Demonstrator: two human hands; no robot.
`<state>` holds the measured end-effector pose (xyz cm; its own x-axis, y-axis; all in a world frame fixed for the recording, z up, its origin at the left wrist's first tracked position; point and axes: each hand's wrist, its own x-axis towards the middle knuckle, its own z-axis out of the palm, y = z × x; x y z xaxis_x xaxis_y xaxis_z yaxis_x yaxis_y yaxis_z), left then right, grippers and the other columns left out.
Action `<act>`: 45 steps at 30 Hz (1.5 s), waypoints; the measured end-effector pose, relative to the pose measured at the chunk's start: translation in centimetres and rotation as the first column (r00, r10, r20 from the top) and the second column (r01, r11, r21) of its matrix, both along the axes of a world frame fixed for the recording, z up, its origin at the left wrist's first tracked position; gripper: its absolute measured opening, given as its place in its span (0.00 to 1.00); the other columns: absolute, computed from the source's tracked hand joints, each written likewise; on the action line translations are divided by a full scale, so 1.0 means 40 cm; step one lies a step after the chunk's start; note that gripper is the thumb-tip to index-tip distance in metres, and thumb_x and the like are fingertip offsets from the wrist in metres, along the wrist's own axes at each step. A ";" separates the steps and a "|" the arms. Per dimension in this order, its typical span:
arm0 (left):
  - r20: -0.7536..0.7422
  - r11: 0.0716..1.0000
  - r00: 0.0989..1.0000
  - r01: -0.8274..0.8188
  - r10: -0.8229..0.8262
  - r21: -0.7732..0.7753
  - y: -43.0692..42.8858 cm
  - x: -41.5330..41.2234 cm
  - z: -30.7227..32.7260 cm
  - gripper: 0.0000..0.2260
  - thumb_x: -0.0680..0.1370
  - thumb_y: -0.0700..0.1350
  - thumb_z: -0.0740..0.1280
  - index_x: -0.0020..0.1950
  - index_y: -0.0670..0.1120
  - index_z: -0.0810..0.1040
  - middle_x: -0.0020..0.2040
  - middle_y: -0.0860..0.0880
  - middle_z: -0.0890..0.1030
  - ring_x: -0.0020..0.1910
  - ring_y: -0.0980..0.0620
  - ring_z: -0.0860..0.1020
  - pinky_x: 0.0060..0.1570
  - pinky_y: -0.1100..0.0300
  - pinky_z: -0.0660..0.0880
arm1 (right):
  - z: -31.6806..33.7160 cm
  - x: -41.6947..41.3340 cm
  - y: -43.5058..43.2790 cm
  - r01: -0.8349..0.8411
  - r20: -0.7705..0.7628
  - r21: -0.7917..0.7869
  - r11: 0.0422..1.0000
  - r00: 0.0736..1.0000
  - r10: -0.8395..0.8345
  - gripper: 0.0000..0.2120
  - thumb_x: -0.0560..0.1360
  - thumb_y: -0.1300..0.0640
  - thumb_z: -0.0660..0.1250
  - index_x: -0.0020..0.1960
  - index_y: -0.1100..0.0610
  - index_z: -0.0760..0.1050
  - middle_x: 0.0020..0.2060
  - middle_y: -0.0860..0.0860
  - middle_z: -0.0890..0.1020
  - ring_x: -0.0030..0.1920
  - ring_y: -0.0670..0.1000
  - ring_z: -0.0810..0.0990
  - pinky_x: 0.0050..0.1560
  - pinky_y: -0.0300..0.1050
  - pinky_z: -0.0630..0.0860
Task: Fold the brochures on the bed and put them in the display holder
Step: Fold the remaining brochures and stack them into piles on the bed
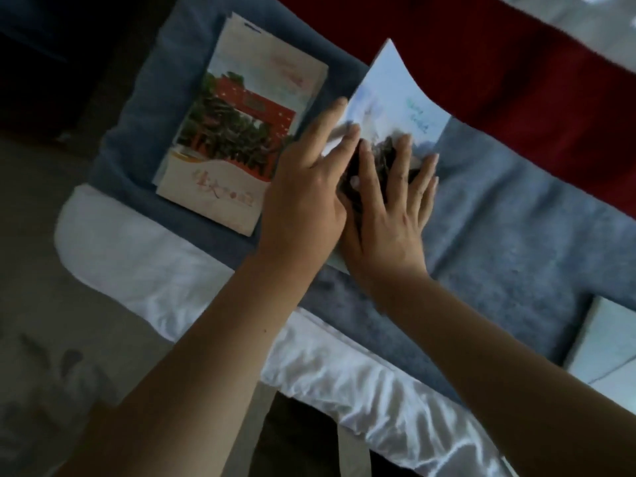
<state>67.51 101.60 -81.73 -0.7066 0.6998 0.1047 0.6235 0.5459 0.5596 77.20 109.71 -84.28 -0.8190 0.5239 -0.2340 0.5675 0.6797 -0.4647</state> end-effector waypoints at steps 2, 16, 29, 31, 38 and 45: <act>-0.044 0.999 0.998 -0.038 0.037 -0.033 -0.046 -0.073 0.020 0.25 0.79 0.36 0.54 0.73 0.40 0.76 0.78 0.43 0.69 0.74 0.44 0.72 0.69 0.55 0.74 | 0.016 -0.081 -0.036 -0.048 -0.023 -0.011 0.999 0.999 0.048 0.32 0.84 0.40 0.52 0.84 0.46 0.47 0.83 0.59 0.41 0.79 0.69 0.33 0.77 0.61 0.31; -0.212 0.955 0.975 -0.128 0.071 -0.268 -0.203 -0.262 -0.038 0.18 0.84 0.44 0.57 0.72 0.48 0.79 0.78 0.47 0.70 0.73 0.42 0.72 0.65 0.44 0.73 | -0.025 -0.260 -0.160 -0.309 0.122 0.123 0.943 0.948 0.294 0.32 0.83 0.49 0.51 0.84 0.50 0.45 0.82 0.63 0.42 0.82 0.64 0.38 0.80 0.60 0.38; -0.319 0.926 0.942 -0.213 0.108 -0.313 -0.210 -0.233 -0.125 0.19 0.86 0.50 0.58 0.76 0.53 0.74 0.79 0.51 0.70 0.77 0.46 0.69 0.64 0.47 0.65 | -0.057 -0.288 -0.142 -0.214 0.014 0.243 0.946 0.976 0.217 0.30 0.86 0.48 0.50 0.82 0.64 0.56 0.81 0.59 0.58 0.82 0.55 0.54 0.82 0.51 0.51; -0.337 0.917 0.934 -0.237 0.123 -0.321 -0.208 -0.230 -0.144 0.19 0.86 0.51 0.58 0.76 0.54 0.74 0.79 0.52 0.70 0.77 0.47 0.69 0.64 0.47 0.64 | -0.073 -0.289 -0.141 -0.222 -0.001 0.249 0.943 0.973 0.229 0.29 0.86 0.48 0.47 0.81 0.64 0.58 0.81 0.59 0.59 0.82 0.55 0.56 0.82 0.52 0.52; -0.334 0.900 0.932 -0.261 0.140 -0.350 -0.194 -0.234 -0.181 0.19 0.85 0.51 0.58 0.76 0.55 0.74 0.79 0.53 0.70 0.77 0.48 0.69 0.64 0.49 0.61 | -0.095 -0.309 -0.122 -0.282 0.062 0.153 0.947 0.959 0.276 0.31 0.84 0.45 0.42 0.82 0.60 0.54 0.82 0.56 0.56 0.83 0.54 0.51 0.82 0.50 0.48; -0.266 0.860 0.957 -0.234 0.120 -0.453 -0.179 -0.233 -0.137 0.22 0.82 0.53 0.58 0.77 0.55 0.71 0.80 0.53 0.67 0.78 0.46 0.66 0.66 0.46 0.62 | -0.028 -0.348 -0.064 -0.405 0.257 -0.112 0.908 0.870 0.420 0.31 0.86 0.47 0.47 0.84 0.57 0.41 0.83 0.53 0.42 0.82 0.52 0.38 0.82 0.49 0.39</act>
<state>58.19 94.42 -87.23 -0.8215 0.5688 -0.0401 0.5661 0.8219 0.0635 63.27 107.15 -85.42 -0.8592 0.1332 -0.4941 0.3493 0.8582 -0.3761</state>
